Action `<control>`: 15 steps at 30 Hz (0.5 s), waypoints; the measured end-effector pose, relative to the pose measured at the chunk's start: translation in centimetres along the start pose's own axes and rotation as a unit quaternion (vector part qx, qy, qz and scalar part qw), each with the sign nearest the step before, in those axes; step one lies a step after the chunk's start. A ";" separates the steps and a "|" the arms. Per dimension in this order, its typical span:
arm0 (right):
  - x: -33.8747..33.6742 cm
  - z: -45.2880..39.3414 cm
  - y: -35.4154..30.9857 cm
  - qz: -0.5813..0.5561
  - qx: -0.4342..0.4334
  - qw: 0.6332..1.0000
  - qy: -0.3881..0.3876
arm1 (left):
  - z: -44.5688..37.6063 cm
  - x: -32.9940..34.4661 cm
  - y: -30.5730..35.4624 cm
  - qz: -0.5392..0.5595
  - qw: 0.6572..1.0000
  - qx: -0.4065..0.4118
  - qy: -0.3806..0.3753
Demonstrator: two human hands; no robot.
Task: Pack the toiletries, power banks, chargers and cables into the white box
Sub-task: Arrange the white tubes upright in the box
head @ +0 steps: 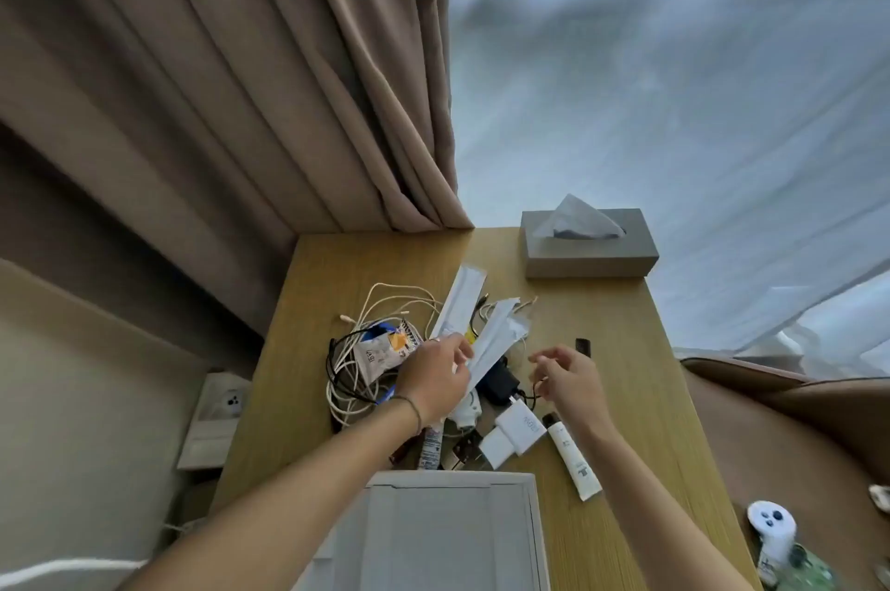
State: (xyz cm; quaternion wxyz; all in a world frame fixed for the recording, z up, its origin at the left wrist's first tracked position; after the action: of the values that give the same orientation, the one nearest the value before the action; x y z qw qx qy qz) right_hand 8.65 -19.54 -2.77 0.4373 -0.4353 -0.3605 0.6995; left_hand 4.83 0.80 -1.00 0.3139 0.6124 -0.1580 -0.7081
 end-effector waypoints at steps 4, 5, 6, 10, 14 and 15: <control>-0.6 -1.8 0.7 -0.004 0.015 1.000 0.009 | -2.2 2.0 2.9 -0.131 0.989 0.067 0.028; -0.7 -2.2 0.9 -0.012 0.016 1.000 0.011 | -2.8 2.7 3.4 -0.177 0.981 0.071 0.023; -0.9 -2.5 1.1 -0.017 0.016 1.000 0.014 | -3.3 3.4 3.7 -0.224 0.972 0.070 0.016; -1.8 -3.1 1.8 -0.039 0.021 0.999 0.013 | -5.3 5.0 4.3 -0.293 0.955 0.032 -0.001; -2.2 -3.5 2.3 -0.058 0.026 0.998 0.008 | -6.3 5.2 4.5 -0.301 0.953 0.030 0.010; -2.2 -3.6 2.4 -0.057 0.028 0.998 0.006 | -6.3 4.9 4.4 -0.292 0.956 0.029 0.014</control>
State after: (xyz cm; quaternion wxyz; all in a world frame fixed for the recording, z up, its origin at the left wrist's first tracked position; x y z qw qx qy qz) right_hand 11.83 -21.98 -5.52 0.4906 -0.4060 -0.3627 0.6804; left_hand 11.76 -4.64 -3.30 0.0777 0.6507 0.0120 -0.7553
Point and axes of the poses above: each hand's wrist, its own z-axis away from the middle knuckle, its own x-axis out of the palm, y = z × x, the point moved 5 cm from there along -z, towards the middle knuckle, and after that the axes turned 3 degrees about z, right-handed, at the moved point
